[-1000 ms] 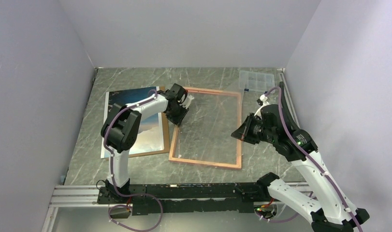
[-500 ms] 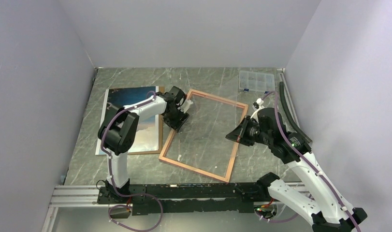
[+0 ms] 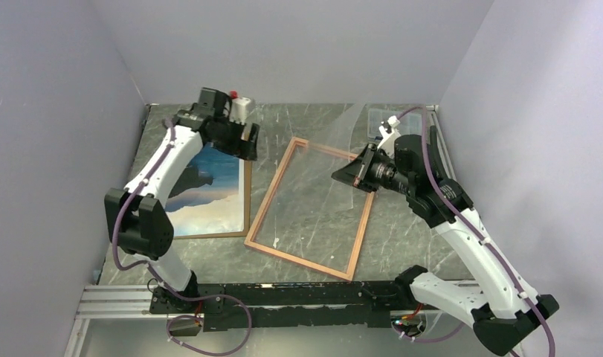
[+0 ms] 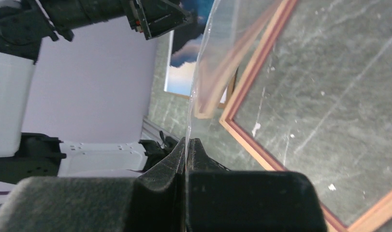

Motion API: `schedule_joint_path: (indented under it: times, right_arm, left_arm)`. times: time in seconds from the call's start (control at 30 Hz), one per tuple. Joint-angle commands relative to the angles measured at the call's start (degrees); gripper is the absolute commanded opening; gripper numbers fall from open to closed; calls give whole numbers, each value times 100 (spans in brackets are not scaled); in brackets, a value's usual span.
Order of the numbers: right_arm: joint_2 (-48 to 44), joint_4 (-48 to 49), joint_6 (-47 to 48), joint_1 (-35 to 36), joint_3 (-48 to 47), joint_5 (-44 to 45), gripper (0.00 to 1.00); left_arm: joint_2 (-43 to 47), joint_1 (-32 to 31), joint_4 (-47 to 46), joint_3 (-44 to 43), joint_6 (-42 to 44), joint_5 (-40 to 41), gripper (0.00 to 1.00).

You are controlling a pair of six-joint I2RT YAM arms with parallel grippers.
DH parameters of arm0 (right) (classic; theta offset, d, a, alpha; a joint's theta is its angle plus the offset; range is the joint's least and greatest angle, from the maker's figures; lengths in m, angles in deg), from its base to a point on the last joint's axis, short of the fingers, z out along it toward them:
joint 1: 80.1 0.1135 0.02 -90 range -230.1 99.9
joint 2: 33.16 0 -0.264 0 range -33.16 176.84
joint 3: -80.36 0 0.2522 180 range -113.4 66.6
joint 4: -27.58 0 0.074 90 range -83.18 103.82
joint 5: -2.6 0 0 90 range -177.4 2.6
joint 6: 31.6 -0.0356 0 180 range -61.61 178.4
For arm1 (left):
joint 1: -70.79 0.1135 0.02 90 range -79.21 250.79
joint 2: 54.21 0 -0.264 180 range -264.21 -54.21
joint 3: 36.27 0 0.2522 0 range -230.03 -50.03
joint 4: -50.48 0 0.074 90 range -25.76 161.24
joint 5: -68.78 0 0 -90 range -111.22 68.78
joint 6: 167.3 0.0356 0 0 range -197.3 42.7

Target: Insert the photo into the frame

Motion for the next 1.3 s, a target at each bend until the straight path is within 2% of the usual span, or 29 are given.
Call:
schedule_joint_path:
  times: [0.0,0.2,0.33,0.6,0.8,0.87,1.0,1.17,1.27]
  right_arm:
    - [-430,1393,-372,-3,406,246,0]
    - [-992,2959,-1336,25,2804,587,0]
    - [-1344,3271,-1743,202,3804,1055,0]
    - [-2242,3035,-2359,515,4799,1893,0]
    - [-2289,3179,-2571,758,5092,2099,0]
    - [-2212,3371,-2617,889,5152,2108,10]
    - [-2119,3418,-2505,1016,5087,2261,40]
    - [-2208,2766,-1851,997,4568,2606,75]
    - [-2162,2385,-1503,889,4326,2710,83]
  left_arm:
    - [199,502,221,48,-52,-276,94]
    - [452,670,-125,821,182,-48,93]
    - [493,671,-161,1062,344,-65,91]
    - [514,658,-426,1832,396,-342,81]
    - [574,491,-558,2296,478,-551,73]
    - [631,391,-625,2408,500,-594,73]
    - [639,191,-671,2528,525,-542,70]
    - [569,153,-654,2482,586,-457,67]
    - [561,145,-631,2465,598,-461,66]
